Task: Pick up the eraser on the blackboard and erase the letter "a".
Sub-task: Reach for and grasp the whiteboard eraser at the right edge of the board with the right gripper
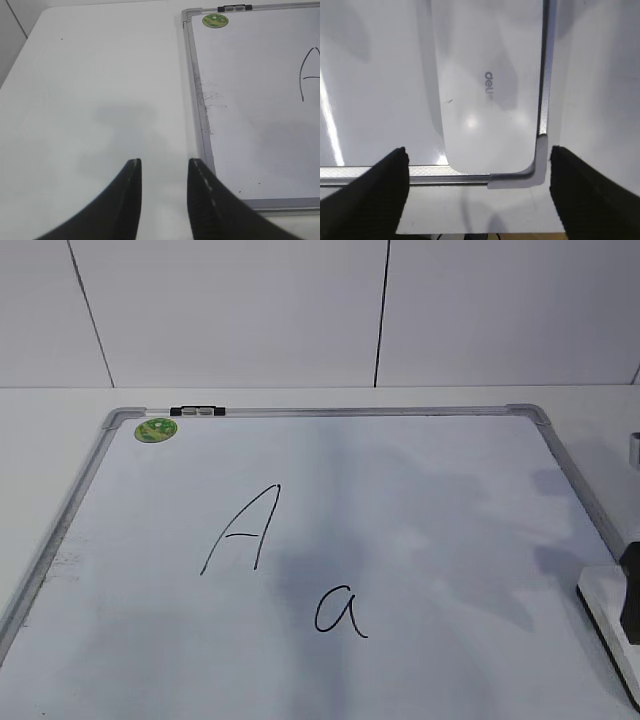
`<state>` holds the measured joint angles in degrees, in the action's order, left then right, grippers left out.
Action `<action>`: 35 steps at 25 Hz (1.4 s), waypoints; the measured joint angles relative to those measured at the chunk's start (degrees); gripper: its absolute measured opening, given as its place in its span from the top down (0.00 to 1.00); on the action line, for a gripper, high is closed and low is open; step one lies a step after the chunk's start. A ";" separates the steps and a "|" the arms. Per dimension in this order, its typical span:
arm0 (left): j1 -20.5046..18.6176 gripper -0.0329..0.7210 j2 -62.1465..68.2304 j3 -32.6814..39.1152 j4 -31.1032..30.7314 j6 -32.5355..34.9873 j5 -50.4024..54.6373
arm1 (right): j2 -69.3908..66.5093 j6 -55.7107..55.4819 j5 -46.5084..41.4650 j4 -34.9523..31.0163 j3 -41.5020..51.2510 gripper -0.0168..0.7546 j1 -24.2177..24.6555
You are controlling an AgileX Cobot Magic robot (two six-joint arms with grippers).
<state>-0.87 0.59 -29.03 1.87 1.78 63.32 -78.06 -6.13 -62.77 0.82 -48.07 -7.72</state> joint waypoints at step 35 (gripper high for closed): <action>0.00 0.65 0.00 0.00 0.00 0.00 0.00 | -10.02 -4.99 6.76 2.75 -0.31 0.10 0.00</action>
<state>-0.87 0.59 -29.03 1.87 1.78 63.32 -88.08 -11.12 -56.01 3.57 -48.38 -7.72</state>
